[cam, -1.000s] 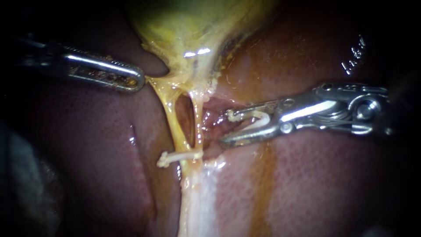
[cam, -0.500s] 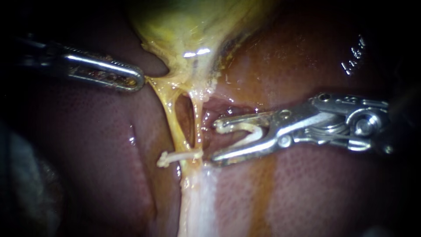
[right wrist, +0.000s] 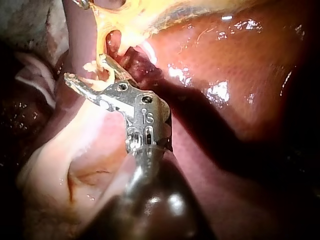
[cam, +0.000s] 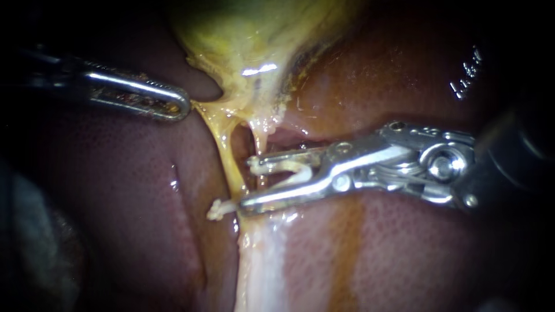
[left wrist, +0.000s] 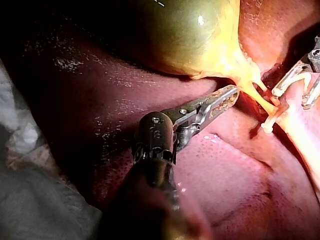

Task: Clipping second clip left tube

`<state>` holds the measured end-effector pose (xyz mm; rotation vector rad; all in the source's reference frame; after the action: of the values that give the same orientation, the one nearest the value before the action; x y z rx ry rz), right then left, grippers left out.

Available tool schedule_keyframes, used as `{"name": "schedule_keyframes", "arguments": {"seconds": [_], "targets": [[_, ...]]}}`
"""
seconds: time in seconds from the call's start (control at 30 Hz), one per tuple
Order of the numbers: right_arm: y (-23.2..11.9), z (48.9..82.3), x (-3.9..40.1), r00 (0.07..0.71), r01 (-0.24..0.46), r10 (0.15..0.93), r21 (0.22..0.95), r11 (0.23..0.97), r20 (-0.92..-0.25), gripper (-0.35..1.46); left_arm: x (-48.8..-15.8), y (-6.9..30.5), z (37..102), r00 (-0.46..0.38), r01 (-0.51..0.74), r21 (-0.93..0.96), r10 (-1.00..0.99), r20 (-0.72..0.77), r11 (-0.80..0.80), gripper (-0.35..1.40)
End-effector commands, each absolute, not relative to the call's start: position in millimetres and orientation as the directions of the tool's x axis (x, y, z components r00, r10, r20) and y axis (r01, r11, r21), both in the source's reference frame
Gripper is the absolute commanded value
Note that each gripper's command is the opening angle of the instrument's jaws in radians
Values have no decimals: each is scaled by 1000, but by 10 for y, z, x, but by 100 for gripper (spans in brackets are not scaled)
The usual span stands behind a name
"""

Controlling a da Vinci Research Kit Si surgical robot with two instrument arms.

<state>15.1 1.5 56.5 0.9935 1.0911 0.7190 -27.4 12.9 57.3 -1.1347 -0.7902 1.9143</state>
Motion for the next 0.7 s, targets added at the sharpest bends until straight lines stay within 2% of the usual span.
{"name": "schedule_keyframes", "arguments": {"seconds": [0.03, 0.27, 0.53, 0.7], "targets": [[14, 568, 151, 323, -9, 870, 918, 396, -372, 50, -274, 129, 573, -316, -295, -802, 845, -431, -519, -35], [11, 591, 148, 337, -40, 880, 929, 369, -335, 50, -274, 129, 573, -316, -295, -802, 845, -431, -519, -35], [5, 622, 150, 358, -71, 874, 924, 376, -328, 50, -274, 129, 573, -316, -295, -802, 845, -431, -519, -35], [3, 628, 153, 358, -75, 875, 924, 374, -325, 50, -274, 129, 573, -316, -295, -802, 845, -431, -519, -35]]}}
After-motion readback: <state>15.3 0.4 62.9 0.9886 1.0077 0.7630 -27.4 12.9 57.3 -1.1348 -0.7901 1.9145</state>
